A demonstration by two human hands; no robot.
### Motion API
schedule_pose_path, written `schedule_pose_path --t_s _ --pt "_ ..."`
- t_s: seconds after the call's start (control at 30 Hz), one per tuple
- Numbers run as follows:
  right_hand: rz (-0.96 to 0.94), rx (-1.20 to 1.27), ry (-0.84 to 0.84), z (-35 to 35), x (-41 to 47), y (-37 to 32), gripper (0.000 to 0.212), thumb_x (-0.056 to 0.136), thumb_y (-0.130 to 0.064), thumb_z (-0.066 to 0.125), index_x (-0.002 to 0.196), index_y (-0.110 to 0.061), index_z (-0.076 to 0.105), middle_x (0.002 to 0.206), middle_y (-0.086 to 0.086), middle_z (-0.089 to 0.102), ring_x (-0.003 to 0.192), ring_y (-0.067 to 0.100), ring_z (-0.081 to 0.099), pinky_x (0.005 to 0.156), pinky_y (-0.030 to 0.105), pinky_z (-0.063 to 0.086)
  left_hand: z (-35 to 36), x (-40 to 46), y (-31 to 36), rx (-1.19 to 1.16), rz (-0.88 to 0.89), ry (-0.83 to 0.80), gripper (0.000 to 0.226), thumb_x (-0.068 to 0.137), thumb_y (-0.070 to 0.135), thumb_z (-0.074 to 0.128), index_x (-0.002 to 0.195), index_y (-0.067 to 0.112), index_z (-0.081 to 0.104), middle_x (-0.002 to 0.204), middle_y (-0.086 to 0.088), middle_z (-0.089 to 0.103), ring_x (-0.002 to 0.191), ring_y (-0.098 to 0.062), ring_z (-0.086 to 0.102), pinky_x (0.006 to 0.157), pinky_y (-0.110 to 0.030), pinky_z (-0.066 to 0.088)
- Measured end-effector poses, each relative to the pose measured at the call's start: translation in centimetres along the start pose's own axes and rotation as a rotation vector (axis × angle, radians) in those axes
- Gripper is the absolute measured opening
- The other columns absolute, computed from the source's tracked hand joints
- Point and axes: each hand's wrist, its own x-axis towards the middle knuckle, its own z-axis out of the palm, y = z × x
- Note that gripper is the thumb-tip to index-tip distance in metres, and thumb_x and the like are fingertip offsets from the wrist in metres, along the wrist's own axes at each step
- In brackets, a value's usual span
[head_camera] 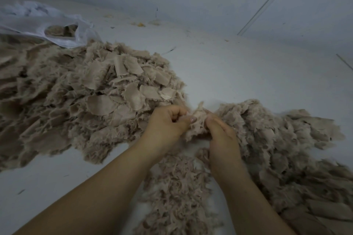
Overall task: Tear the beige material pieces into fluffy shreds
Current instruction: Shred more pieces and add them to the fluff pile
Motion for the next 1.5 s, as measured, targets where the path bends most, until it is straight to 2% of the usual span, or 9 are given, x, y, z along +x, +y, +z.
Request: schedule_pose_path --t_s 0.17,0.43,0.57,0.67,0.83,0.97,1.17,1.33,1.5 --pt "-0.113 -0.19 -0.014 -0.2 -0.1 0.2 0.033 0.097 -0.021 0.065 0.079 0.006 0.069 0.092 0.021 0.071 0.103 0.038 0.066 0.087 0.051 0.056 -0.3 -0.2 0.2 -0.074 -0.014 0.005 0.024 0.093 0.009 0.063 0.075 -0.006 0.06 0.05 -0.005 0.053 0.038 -0.01 0.042 0.039 -0.02 0.035" --pt "-0.026 -0.023 -0.022 0.0 -0.1 -0.1 0.044 0.099 -0.005 0.05 0.072 -0.024 0.079 0.105 0.007 0.075 0.093 0.026 0.071 0.074 0.039 0.061 -0.6 -0.6 0.2 -0.173 -0.123 -0.03 0.024 0.093 0.008 0.056 0.072 -0.004 0.057 0.053 -0.008 0.053 0.04 -0.018 0.046 0.038 -0.023 0.037" --pt "-0.067 -0.156 -0.066 -0.4 0.0 0.4 0.029 0.097 -0.009 0.053 0.076 -0.006 0.072 0.107 0.008 0.073 0.087 0.024 0.07 0.066 0.035 0.058 -0.5 -0.4 0.3 -0.185 -0.16 -0.117 0.041 0.088 0.035 0.069 0.092 -0.006 0.067 0.084 -0.027 0.067 0.072 -0.027 0.063 0.066 -0.037 0.051" --pt "-0.087 -0.132 -0.082 -0.3 0.1 0.6 0.028 0.097 -0.009 0.058 0.074 -0.006 0.074 0.109 -0.008 0.072 0.09 0.011 0.071 0.067 0.025 0.057 -0.2 -0.2 -0.1 -0.205 -0.144 -0.084 0.028 0.093 0.021 0.062 0.097 -0.005 0.071 0.099 -0.031 0.067 0.084 -0.031 0.064 0.079 -0.041 0.053" --pt "-0.159 -0.189 -0.107 -0.2 0.1 0.4 0.035 0.096 -0.01 0.064 0.063 -0.013 0.077 0.112 -0.005 0.071 0.097 0.001 0.068 0.074 0.014 0.053 -0.2 -0.3 0.0 -0.386 -0.19 0.021 0.018 0.088 0.016 0.066 0.082 0.003 0.077 0.087 -0.018 0.074 0.077 -0.025 0.072 0.065 -0.029 0.058" --pt "-0.1 -0.09 0.022 -0.4 0.4 0.8 0.034 0.096 -0.007 0.063 0.064 0.0 0.071 0.108 0.0 0.073 0.101 0.015 0.07 0.085 0.043 0.059 -1.4 0.3 -0.3 -0.313 -0.111 0.159 0.033 0.096 0.015 0.058 0.066 0.01 0.072 0.053 -0.006 0.051 0.043 -0.017 0.044 0.045 -0.024 0.037" --pt "-0.097 -0.094 0.021 -0.2 0.0 0.2 0.036 0.095 -0.015 0.066 0.076 0.016 0.067 0.103 0.001 0.074 0.109 0.014 0.068 0.09 0.046 0.057 -4.3 -0.2 0.7 0.094 -0.069 -0.619 0.044 0.077 0.043 0.075 0.047 0.017 0.057 0.041 -0.001 0.046 0.037 -0.013 0.037 0.044 -0.02 0.032" --pt "-0.112 -0.116 -0.024 -0.5 -0.1 0.1 0.041 0.097 -0.021 0.064 0.072 0.012 0.07 0.098 -0.005 0.076 0.106 0.022 0.068 0.077 0.037 0.052 -2.8 0.7 0.2 0.016 -0.051 -0.066 0.035 0.078 0.033 0.076 0.066 0.007 0.055 0.05 0.001 0.044 0.038 -0.007 0.036 0.038 -0.017 0.03" --pt "-0.084 -0.099 -0.008 -0.4 0.3 0.6 0.036 0.098 -0.021 0.061 0.07 -0.002 0.074 0.104 0.0 0.076 0.106 0.02 0.07 0.089 0.043 0.057 -2.7 0.4 0.0 -0.089 -0.128 -0.228 0.027 0.095 0.015 0.059 0.079 -0.006 0.059 0.047 0.001 0.039 0.037 -0.008 0.027 0.037 -0.016 0.026"
